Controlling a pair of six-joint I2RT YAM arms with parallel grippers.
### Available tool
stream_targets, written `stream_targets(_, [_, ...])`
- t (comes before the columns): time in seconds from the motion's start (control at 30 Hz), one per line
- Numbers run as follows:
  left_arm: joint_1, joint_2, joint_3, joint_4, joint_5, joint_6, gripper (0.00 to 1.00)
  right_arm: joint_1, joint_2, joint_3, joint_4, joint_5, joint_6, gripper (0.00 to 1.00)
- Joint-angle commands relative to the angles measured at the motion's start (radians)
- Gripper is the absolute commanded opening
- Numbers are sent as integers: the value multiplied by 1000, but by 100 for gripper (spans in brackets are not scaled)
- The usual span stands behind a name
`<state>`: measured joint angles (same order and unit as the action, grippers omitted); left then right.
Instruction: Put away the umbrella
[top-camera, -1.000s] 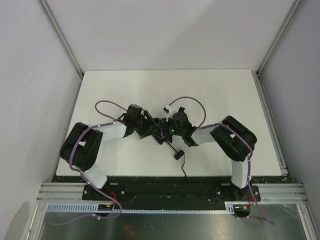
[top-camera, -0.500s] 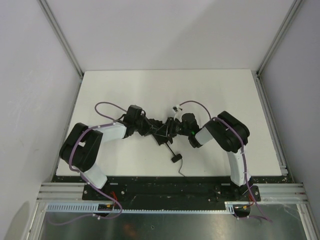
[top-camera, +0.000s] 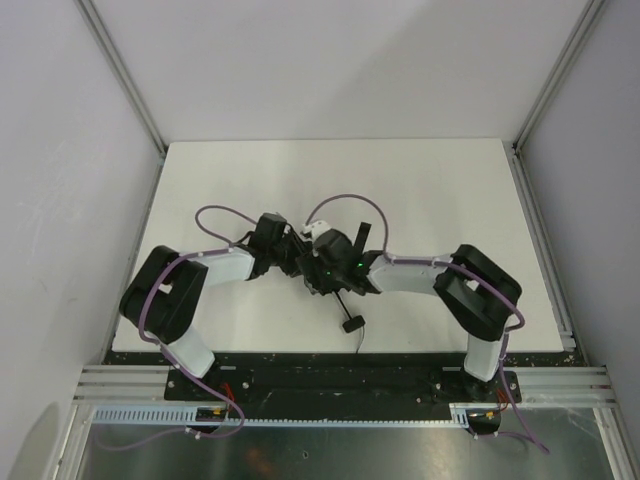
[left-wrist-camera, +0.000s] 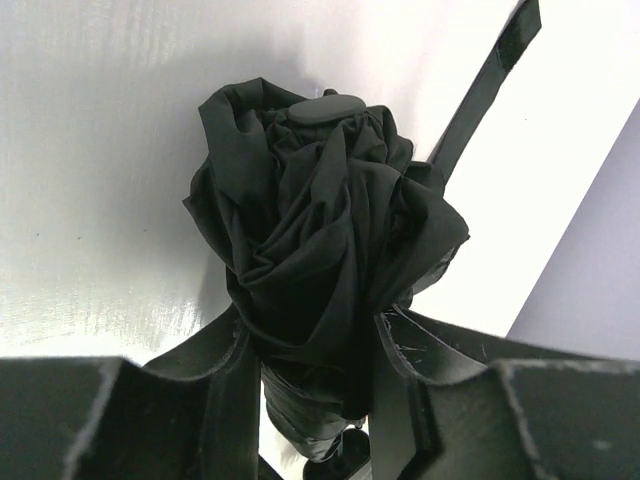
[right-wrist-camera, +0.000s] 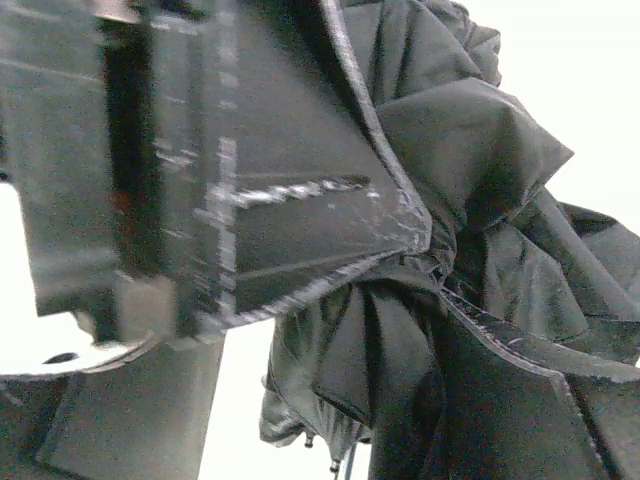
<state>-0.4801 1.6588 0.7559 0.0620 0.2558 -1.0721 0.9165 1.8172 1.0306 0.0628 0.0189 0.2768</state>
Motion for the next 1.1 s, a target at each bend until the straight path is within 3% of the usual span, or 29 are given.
stream_targets(0.0, [-8,31,-62,-149,-78,52,0,122,84,156,-228,391,-169,76])
stream_targets(0.13, [-10,31,-67,-147,-71,46,0,172,174,207,-242,535,-178,66])
stream_targets(0.3, [-9,23,-62,-149,-68,56,0,155,223,212,-272,510,-127,10])
stream_targets(0.37, [-9,18,-55,-149,-67,63,4,141,220,189,-260,448,-115,3])
stream_targets(0.57, [-6,9,-38,-149,-77,84,45,20,166,24,-84,8,-42,0])
stream_targets(0.67, [-5,23,-31,-149,-81,89,55,-86,150,-70,81,-310,81,0])
stream_targets(0.93, [-5,58,-38,-148,-92,100,61,-210,227,-176,461,-749,368,0])
stream_targets(1.0, [-4,58,-40,-148,-102,105,55,-218,250,-185,520,-780,408,0])
stream_targets(1.07, [-1,62,-41,-148,-109,111,40,-218,256,-189,536,-784,417,0])
